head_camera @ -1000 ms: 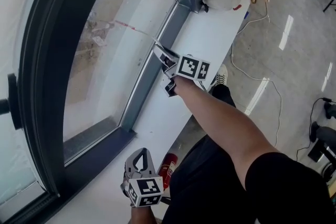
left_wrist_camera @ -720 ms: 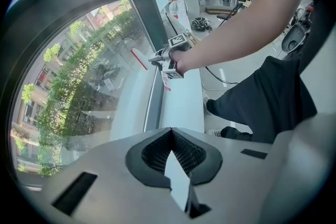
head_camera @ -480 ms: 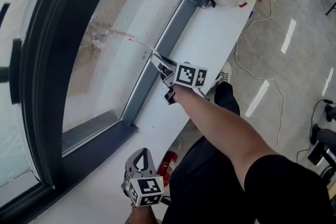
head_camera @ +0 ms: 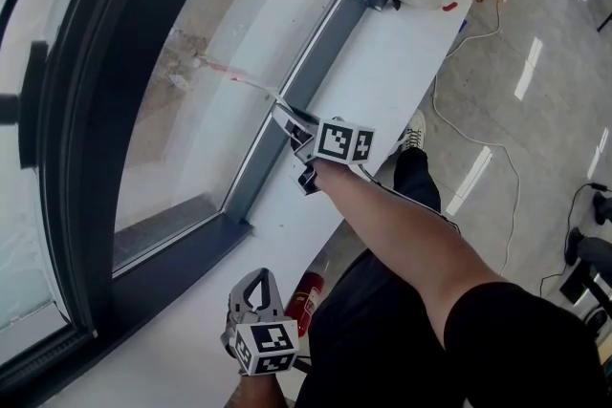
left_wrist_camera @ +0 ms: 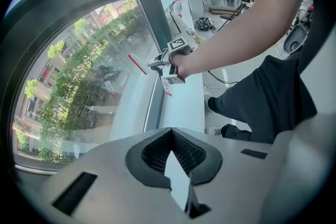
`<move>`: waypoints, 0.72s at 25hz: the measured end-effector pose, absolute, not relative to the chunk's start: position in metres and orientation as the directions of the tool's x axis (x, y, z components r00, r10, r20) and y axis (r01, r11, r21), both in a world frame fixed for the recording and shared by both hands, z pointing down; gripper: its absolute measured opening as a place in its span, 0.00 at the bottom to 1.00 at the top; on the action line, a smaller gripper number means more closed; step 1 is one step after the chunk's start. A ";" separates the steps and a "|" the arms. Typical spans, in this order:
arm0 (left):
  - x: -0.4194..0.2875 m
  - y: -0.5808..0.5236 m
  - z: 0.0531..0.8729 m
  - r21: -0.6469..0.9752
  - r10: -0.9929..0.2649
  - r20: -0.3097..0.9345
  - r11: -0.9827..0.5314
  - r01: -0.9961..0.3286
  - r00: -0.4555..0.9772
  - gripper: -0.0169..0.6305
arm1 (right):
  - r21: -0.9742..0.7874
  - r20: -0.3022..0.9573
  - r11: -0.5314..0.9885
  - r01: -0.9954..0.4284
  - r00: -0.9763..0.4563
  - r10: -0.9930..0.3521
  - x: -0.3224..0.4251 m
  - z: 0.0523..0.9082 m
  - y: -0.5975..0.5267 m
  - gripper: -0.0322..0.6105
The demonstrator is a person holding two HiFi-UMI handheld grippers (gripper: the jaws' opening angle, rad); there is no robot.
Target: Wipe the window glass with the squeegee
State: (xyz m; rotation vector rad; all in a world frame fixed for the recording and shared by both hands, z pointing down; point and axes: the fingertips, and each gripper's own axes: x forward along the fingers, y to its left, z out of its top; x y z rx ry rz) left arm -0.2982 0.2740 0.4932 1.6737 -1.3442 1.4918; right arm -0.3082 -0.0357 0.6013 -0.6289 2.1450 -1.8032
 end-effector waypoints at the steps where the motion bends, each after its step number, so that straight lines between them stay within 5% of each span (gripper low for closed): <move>1: -0.299 0.274 0.494 -0.224 -0.325 0.940 -0.370 -0.902 -0.100 0.03 | -0.979 0.070 0.133 -0.154 -0.870 -0.488 -0.309 0.601 -0.036 0.19; 18: -0.292 0.255 0.494 -0.208 -0.310 0.946 -0.367 -0.907 -0.092 0.03 | -0.984 0.059 0.123 -0.131 -0.882 -0.469 -0.302 0.600 -0.041 0.19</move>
